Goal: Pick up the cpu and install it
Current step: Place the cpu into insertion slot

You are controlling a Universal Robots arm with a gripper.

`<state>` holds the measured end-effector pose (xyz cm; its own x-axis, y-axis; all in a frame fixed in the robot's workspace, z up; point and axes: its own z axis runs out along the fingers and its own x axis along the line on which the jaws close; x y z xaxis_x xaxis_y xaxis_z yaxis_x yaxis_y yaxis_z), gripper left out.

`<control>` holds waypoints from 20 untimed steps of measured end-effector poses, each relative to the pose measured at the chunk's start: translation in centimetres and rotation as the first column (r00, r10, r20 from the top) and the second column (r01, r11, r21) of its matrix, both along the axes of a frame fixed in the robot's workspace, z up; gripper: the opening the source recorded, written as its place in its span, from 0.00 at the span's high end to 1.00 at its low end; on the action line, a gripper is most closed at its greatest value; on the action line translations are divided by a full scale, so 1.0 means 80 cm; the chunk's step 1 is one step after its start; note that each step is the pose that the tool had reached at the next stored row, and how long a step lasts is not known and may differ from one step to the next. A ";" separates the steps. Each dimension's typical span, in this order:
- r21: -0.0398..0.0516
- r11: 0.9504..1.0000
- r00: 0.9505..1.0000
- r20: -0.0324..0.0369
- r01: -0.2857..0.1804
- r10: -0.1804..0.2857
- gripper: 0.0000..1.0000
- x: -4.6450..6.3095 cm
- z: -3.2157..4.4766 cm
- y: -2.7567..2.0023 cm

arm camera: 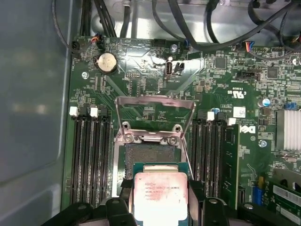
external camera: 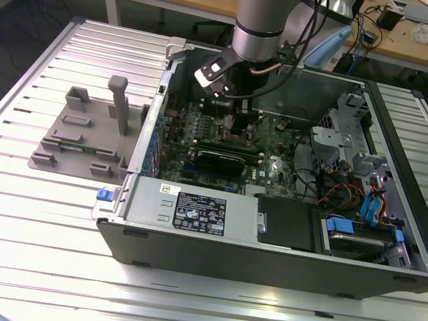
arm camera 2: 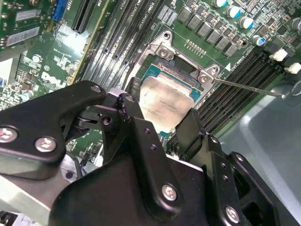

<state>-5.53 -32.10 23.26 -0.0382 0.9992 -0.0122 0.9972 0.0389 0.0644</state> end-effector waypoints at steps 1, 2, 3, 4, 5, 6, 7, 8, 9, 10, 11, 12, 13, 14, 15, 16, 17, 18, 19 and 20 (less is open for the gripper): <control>0.000 1.000 1.000 -0.001 0.000 0.000 0.45 0.000 -0.0029 0.0003; 0.000 1.000 1.000 -0.002 0.000 0.000 0.45 0.000 -0.0043 0.0004; 0.000 1.000 1.000 -0.002 0.000 0.000 0.45 0.000 -0.0059 0.0006; 0.000 1.000 1.000 -0.003 0.000 0.000 0.45 0.000 -0.0089 0.0009; 0.000 1.000 1.000 -0.004 0.000 0.000 0.45 0.000 -0.0128 0.0009; 0.000 1.000 1.000 -0.005 0.000 0.000 0.45 0.000 -0.0151 0.0009; 0.000 1.000 1.000 -0.005 0.000 0.000 0.45 0.000 -0.0169 0.0009; 0.000 1.000 1.000 -0.005 0.000 0.000 0.45 0.000 -0.0194 0.0009; 0.000 1.000 1.000 -0.005 0.000 0.000 0.45 0.000 -0.0208 0.0009; 0.000 1.000 1.000 -0.005 0.000 0.000 0.45 0.001 -0.0234 0.0009; 0.002 1.000 1.000 -0.006 0.000 0.000 0.45 0.001 -0.0242 0.0010; 0.008 1.000 1.000 -0.005 0.001 -0.001 0.45 0.004 -0.0271 0.0018; 0.009 1.000 1.000 -0.006 0.001 -0.001 0.45 0.005 -0.0320 0.0020; 0.012 1.000 1.000 -0.006 0.002 -0.002 0.45 0.006 -0.0346 0.0020; 0.014 1.000 1.000 -0.006 0.004 -0.003 0.45 0.006 -0.0363 0.0020; 0.015 1.000 1.000 -0.006 0.004 -0.004 0.45 0.006 -0.0371 0.0020; 0.016 1.000 1.000 -0.006 0.005 -0.005 0.45 0.006 -0.0381 0.0021; 0.016 1.000 1.000 -0.006 0.007 -0.007 0.45 0.006 -0.0384 0.0020; 0.016 1.000 1.000 -0.006 0.008 -0.008 0.45 0.006 -0.0384 0.0020; 0.016 1.000 1.000 -0.006 0.009 -0.008 0.45 0.006 -0.0385 0.0020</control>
<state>-5.01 -31.94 20.18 -0.0296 0.9996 0.0039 0.9978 0.0294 0.0593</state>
